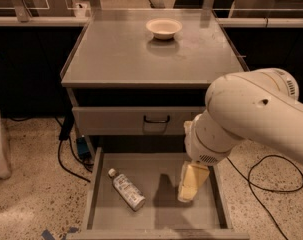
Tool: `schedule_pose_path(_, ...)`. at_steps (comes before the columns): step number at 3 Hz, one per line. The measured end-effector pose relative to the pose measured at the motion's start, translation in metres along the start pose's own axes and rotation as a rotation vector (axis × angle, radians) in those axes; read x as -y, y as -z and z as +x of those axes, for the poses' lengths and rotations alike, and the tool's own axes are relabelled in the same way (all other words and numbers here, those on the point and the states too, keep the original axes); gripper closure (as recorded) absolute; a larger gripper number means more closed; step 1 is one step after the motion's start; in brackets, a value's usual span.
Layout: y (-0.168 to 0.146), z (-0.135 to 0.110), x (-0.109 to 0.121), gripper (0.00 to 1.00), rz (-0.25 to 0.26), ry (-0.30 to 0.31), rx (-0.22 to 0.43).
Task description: Pick blue plastic bottle from middle drawer and place on counter
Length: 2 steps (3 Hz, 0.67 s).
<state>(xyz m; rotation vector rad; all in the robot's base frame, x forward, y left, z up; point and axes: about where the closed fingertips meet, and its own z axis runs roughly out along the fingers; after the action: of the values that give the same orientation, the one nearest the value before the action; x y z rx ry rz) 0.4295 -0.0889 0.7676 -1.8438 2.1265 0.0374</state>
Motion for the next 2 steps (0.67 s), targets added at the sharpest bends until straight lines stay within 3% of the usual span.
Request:
schedule_pose_path(1,-0.009,-0.002,-0.001,0.0,0.0,-0.002,-0.012)
schedule_pose_path(2,-0.039,-0.018,0.011,0.0,0.038,-0.006,-0.041)
